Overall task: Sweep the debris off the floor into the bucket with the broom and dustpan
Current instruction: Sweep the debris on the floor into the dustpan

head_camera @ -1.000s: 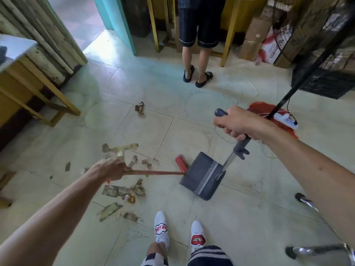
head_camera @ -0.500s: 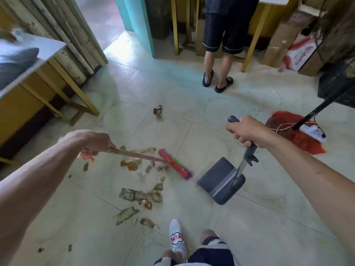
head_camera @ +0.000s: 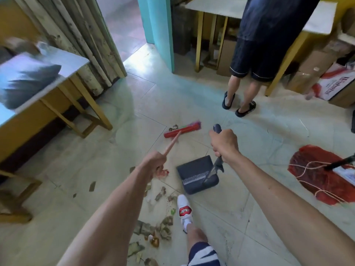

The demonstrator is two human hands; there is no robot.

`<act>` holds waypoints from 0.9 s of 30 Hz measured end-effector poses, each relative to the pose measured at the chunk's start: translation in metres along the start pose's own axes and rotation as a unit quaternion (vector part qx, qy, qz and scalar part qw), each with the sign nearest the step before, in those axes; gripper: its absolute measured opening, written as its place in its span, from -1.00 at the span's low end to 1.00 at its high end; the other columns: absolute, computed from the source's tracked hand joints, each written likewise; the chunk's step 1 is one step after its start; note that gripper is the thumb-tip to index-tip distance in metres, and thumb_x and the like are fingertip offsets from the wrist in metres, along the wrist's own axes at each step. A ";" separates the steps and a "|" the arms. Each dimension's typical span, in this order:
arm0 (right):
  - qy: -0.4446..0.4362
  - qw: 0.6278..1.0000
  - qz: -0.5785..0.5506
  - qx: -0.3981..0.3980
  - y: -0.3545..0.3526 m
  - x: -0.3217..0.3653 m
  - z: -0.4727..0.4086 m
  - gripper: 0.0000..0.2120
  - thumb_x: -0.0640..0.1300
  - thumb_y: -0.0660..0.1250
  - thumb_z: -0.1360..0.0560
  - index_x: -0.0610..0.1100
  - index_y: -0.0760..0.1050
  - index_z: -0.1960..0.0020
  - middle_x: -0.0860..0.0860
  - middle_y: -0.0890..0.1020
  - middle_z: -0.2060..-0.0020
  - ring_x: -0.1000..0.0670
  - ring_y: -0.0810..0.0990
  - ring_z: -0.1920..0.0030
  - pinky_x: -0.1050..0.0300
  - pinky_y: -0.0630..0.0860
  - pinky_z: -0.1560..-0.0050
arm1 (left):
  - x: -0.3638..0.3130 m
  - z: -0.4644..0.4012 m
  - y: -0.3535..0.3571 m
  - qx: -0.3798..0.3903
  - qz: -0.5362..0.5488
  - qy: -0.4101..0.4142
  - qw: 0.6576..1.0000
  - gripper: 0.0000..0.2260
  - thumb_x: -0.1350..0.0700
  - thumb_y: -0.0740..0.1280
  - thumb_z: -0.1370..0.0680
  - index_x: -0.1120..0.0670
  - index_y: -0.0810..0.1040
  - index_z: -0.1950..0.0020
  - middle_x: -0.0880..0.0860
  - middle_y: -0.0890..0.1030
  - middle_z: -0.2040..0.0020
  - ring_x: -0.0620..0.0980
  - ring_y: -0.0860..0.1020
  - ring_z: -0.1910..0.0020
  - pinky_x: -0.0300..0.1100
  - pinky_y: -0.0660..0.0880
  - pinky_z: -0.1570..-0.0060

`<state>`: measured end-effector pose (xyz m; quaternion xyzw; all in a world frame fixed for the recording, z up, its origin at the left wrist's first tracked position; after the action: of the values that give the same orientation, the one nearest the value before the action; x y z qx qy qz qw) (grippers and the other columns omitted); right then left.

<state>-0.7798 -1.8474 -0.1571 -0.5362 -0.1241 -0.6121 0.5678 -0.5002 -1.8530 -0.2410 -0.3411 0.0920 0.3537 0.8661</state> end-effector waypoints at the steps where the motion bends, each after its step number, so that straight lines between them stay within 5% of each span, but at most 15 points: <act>1: -0.001 1.000 0.006 0.009 0.012 0.010 -0.014 -0.75 -0.08 0.30 -0.50 -0.21 0.47 0.28 -0.12 0.54 0.40 -0.02 0.39 0.60 0.33 0.23 0.68 | -0.012 -0.017 -0.004 -0.003 0.013 0.000 1.000 -0.77 0.19 0.17 -0.63 0.29 0.49 -0.19 0.05 0.49 0.35 -0.12 0.36 0.68 -0.37 0.25 0.72; 7: 0.001 0.995 0.010 0.097 0.077 0.054 -0.098 -0.74 -0.10 0.29 -0.53 -0.19 0.44 0.29 -0.07 0.46 0.48 0.11 0.30 0.72 0.35 0.22 0.66 | -0.067 -0.132 -0.042 -0.011 0.003 -0.005 1.000 -0.71 0.21 0.11 -0.66 0.28 0.41 -0.33 0.08 0.51 0.27 -0.17 0.39 0.75 -0.38 0.31 0.73; 12: -0.030 0.991 0.084 0.096 0.090 0.087 -0.145 -0.67 -0.08 0.31 -0.51 -0.15 0.41 0.40 0.02 0.45 0.60 0.09 0.33 0.73 0.32 0.25 0.65 | -0.047 -0.175 -0.097 -0.013 -0.089 -0.053 0.995 -0.73 0.23 0.13 -0.64 0.25 0.45 -0.30 0.10 0.57 0.20 -0.06 0.53 0.49 -0.28 0.44 0.63; 18: -0.024 0.991 0.077 0.107 0.101 0.138 -0.139 -0.73 -0.10 0.29 -0.52 -0.15 0.41 0.33 -0.01 0.45 0.55 0.09 0.29 0.75 0.38 0.19 0.68 | -0.028 -0.141 -0.168 0.016 -0.155 -0.060 0.986 -0.70 0.12 0.17 -0.68 0.28 0.44 -0.33 0.10 0.55 0.33 -0.13 0.41 0.70 -0.32 0.35 0.70; 27: -0.068 0.992 0.092 0.052 0.099 0.114 -0.050 -0.74 -0.09 0.29 -0.47 -0.17 0.41 0.35 -0.06 0.46 0.54 0.05 0.31 0.74 0.32 0.22 0.68 | 0.058 -0.113 -0.089 -0.008 -0.165 0.001 0.986 -0.67 0.23 0.11 -0.66 0.19 0.41 -0.42 0.10 0.58 0.11 -0.07 0.51 0.45 -0.26 0.54 0.49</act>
<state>-0.6989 -1.9814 -0.1313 -0.5554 -0.1440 -0.5119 0.6393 -0.3882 -1.9407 -0.3021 -0.3588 0.0323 0.2064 0.9097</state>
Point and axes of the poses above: each hand's wrist, its own z-axis away from the middle knuckle, its own y-axis out of the palm, x = y × z, the point moved 10 cm from there along -z, towards the middle knuckle
